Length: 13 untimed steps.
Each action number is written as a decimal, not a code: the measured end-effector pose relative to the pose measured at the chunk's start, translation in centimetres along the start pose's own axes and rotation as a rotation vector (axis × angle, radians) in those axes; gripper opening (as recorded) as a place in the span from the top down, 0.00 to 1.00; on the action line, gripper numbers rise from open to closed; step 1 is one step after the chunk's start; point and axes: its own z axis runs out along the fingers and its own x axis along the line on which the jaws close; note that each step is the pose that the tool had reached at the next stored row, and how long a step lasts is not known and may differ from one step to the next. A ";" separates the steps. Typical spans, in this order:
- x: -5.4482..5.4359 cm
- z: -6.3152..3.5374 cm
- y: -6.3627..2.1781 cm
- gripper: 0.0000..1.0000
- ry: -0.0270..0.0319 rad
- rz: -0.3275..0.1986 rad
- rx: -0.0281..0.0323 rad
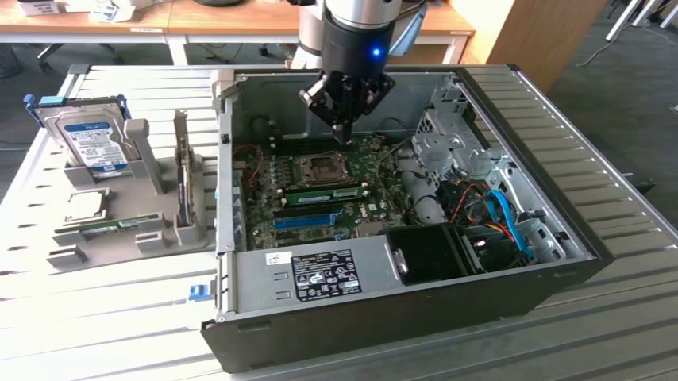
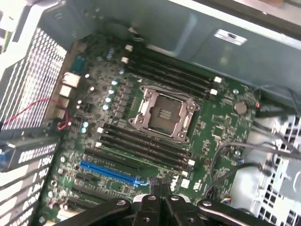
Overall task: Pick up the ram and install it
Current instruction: 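Press down the ram until it locks into place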
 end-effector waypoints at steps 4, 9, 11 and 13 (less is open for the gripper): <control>0.0 0.02 0.00 0.89 -0.0032 0.072 0.0022; 0.0 0.04 0.00 0.89 -0.0073 0.163 0.0050; 0.0 0.05 0.00 0.89 -0.0089 0.199 0.0062; 0.0 0.06 0.00 0.89 -0.0105 0.236 0.0073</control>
